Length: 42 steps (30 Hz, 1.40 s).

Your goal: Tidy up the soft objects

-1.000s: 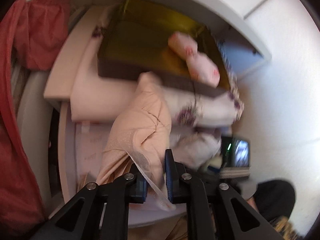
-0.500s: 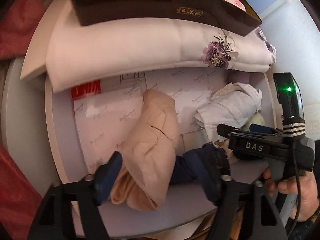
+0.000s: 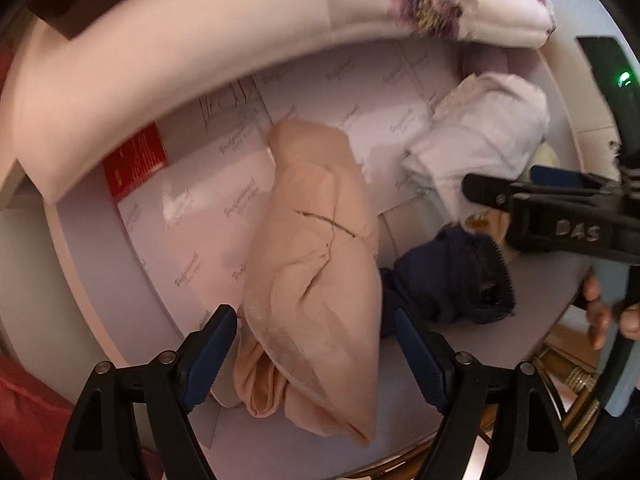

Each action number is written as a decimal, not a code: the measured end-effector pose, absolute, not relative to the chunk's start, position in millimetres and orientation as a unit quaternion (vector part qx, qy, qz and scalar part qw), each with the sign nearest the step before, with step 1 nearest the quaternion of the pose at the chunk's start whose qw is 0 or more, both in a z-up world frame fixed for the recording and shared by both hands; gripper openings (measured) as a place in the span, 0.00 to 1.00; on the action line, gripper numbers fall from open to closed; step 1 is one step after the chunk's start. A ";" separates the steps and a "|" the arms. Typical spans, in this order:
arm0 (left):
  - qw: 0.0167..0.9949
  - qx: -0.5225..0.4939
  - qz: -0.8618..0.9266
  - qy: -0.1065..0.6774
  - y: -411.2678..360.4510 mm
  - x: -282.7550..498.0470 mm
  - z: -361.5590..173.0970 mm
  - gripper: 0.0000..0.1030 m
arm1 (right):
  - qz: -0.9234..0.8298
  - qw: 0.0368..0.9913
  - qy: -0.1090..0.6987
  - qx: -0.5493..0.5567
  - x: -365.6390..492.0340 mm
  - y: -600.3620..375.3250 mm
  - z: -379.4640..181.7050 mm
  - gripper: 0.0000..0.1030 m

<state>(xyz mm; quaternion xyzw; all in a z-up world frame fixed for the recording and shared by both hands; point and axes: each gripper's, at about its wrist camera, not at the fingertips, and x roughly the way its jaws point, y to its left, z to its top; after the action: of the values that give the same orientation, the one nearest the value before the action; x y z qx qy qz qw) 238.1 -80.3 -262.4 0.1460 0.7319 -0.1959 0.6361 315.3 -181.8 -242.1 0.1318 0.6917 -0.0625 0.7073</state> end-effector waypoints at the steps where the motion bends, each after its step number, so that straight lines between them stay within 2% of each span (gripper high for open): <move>1: 0.636 0.147 -0.190 0.733 -79.1 237.5 -265.7 0.66 | -0.063 0.707 0.692 0.131 315.2 -181.3 -242.1 1.00; 3: 0.635 0.134 -0.187 0.738 -75.5 236.8 -270.0 0.62 | -0.065 0.708 0.691 0.129 314.6 -180.2 -241.6 1.00; 4: 0.636 0.131 -0.187 0.737 -74.5 236.5 -269.6 0.55 | -0.066 0.709 0.691 0.129 313.0 -177.4 -243.4 1.00; 8: 0.648 0.126 -0.190 0.727 -70.6 238.0 -259.6 0.43 | -0.067 0.709 0.691 0.121 310.3 -175.5 -247.6 1.00; 14: 0.669 0.076 -0.198 0.713 -60.9 233.2 -231.6 0.36 | -0.066 0.710 0.692 0.111 303.8 -172.6 -250.5 1.00; 20: 0.693 0.010 -0.213 0.689 -47.9 222.4 -190.2 0.34 | -0.067 0.711 0.692 0.110 304.3 -171.2 -251.5 1.00; 29: 0.751 -0.128 -0.227 0.607 -22.0 231.5 -113.3 0.34 | -0.068 0.711 0.691 0.112 303.8 -168.5 -251.9 1.00; 35: 0.775 -0.188 -0.211 0.565 -17.2 278.8 -84.5 0.34 | -0.067 0.709 0.692 0.117 304.8 -169.5 -250.2 1.00; 42: 0.802 -0.192 -0.151 0.545 -23.9 348.5 -79.8 0.34 | -0.063 0.707 0.694 0.119 304.2 -171.9 -255.3 1.00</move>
<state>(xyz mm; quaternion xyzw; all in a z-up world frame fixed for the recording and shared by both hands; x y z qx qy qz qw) 348.5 -23.9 -79.8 -0.1923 0.5446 -0.1515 0.8022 304.2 -171.9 -255.3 0.1195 0.6945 -0.0635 0.7067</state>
